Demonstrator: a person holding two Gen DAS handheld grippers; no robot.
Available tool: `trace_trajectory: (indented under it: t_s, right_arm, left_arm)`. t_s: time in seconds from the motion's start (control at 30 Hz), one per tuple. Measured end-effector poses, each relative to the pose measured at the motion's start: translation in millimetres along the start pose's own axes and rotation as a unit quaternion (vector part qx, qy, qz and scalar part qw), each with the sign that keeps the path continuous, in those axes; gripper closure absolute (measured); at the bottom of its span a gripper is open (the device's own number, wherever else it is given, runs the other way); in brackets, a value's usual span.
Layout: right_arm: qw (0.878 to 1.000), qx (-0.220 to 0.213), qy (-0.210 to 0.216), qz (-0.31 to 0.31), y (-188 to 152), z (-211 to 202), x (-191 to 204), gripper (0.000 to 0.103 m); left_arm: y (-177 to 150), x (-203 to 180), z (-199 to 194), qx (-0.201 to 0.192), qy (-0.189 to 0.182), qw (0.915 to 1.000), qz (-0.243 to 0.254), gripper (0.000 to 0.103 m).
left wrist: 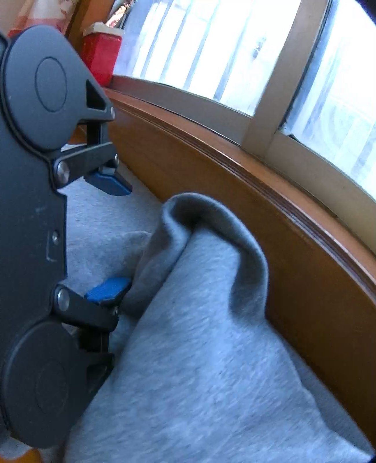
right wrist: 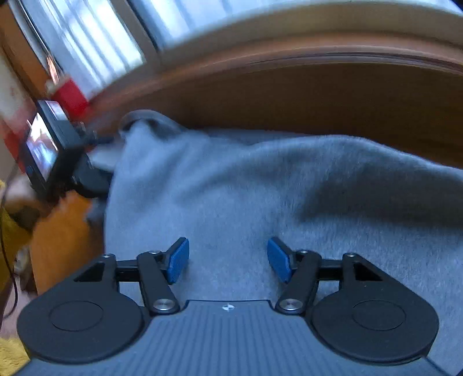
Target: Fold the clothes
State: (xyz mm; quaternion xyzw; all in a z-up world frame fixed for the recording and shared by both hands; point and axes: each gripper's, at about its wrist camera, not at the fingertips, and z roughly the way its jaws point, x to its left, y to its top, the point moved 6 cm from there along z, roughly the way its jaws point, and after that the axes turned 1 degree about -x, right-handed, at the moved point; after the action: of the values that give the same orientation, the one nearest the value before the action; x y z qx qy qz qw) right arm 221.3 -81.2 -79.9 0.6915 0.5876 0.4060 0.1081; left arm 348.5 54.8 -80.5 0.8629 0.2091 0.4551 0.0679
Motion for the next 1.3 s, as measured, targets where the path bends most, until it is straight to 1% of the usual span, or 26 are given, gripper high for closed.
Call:
trace_trajectory:
  t_s: [0.13,0.27,0.3,0.37,0.4,0.43,0.5,0.57,0.6,0.67,0.73,0.77,0.8,0.83,0.87,0.9,0.93,1.0,1.07,1.13,1.2,1.3]
  right_arm:
    - [0.998,0.031,0.054,0.028,-14.5,-2.6,20.5,0.038]
    - [0.994,0.045,0.094,0.024,-32.5,4.4,52.8,0.038]
    - [0.993,0.049,0.106,0.019,-36.9,10.5,62.9,0.038]
    - [0.991,0.056,0.123,-0.013,-44.5,20.0,88.1,0.036]
    - [0.989,0.058,0.130,-0.031,-48.3,24.7,101.0,0.030]
    - [0.988,0.059,0.132,-0.055,-50.7,26.9,113.0,0.027]
    - [0.986,0.049,0.114,-0.108,-53.4,26.3,131.8,0.026]
    - [0.986,0.038,0.097,-0.131,-54.9,16.8,136.6,0.027]
    - [0.987,0.029,0.093,-0.129,-54.2,5.7,131.8,0.027]
    - [0.989,0.017,0.083,-0.118,-56.1,-26.2,108.6,0.027]
    - [0.991,0.015,0.056,-0.117,-56.9,-48.3,93.7,0.027]
    - [0.992,0.014,0.035,-0.120,-56.9,-63.4,80.6,0.027]
    - [0.992,0.011,0.009,-0.126,-58.2,-80.2,66.7,0.027]
    - [0.991,0.009,-0.017,-0.132,-60.0,-97.2,53.0,0.027]
    - [0.990,0.010,-0.044,-0.137,-61.3,-115.0,37.9,0.027]
    - [0.988,0.012,-0.069,-0.139,-63.2,-132.8,22.7,0.027]
    - [0.986,0.014,-0.091,-0.141,-65.5,-150.5,8.2,0.027]
    - [0.982,0.020,-0.125,-0.139,-69.8,-181.7,-20.2,0.027]
    - [0.979,0.027,-0.151,-0.136,-72.8,-209.7,-47.8,0.027]
    - [0.975,0.038,-0.170,-0.137,-76.1,-235.8,-77.1,0.027]
    - [0.972,0.044,-0.178,-0.150,-79.2,-257.2,-96.2,0.027]
    - [0.967,0.045,-0.172,-0.181,-78.3,-285.2,-126.9,0.027]
  left_arm:
    - [-29.6,-5.4,-19.4,0.014,0.010,0.9999,0.002,0.043]
    - [-72.5,2.0,-31.7,0.035,0.017,0.9992,0.001,0.043]
    - [-82.5,4.3,-33.0,0.042,0.021,0.9989,0.005,0.043]
    - [-101.6,9.1,-32.7,0.056,0.033,0.9977,0.019,0.043]
    - [-110.3,12.2,-31.7,0.062,0.039,0.9970,0.025,0.043]
    - [-117.7,15.5,-30.2,0.067,0.043,0.9965,0.028,0.042]
    - [-128.8,23.6,-27.3,0.069,0.047,0.9963,0.021,0.039]
    - [-134.7,31.6,-27.2,0.067,0.048,0.9966,0.007,0.030]
    - [-136.5,35.0,-28.6,0.067,0.047,0.9967,0.000,0.029]
    - [-134.0,41.9,-29.0,0.068,0.040,0.9968,-0.011,0.027]
    - [-129.7,48.2,-38.9,0.059,0.033,0.9975,-0.020,0.026]
    - [-127.4,51.1,-47.9,0.048,0.028,0.9981,-0.028,0.024]
    - [-118.9,56.6,-55.8,0.028,0.018,0.9987,-0.039,0.022]
    - [-103.4,63.8,-59.9,0.002,0.001,0.9988,-0.050,0.017]
    - [-93.5,63.1,-78.5,-0.025,-0.020,0.9976,-0.061,0.012]
    - [-83.5,62.4,-97.3,-0.052,-0.041,0.9951,-0.073,0.008]
    - [-72.6,59.7,-116.7,-0.079,-0.062,0.9916,-0.081,0.005]
    - [-45.5,42.4,-151.1,-0.127,-0.100,0.9831,-0.085,0.004]
    - [-15.2,15.9,-174.6,-0.156,-0.131,0.9749,-0.090,0.004]
    - [16.2,-15.0,-191.2,-0.174,-0.173,0.9643,-0.101,0.004]
    - [48.8,-49.1,-204.5,-0.183,-0.215,0.9526,-0.113,0.004]
    - [94.7,-102.8,-225.6,-0.177,-0.241,0.9466,-0.120,0.004]
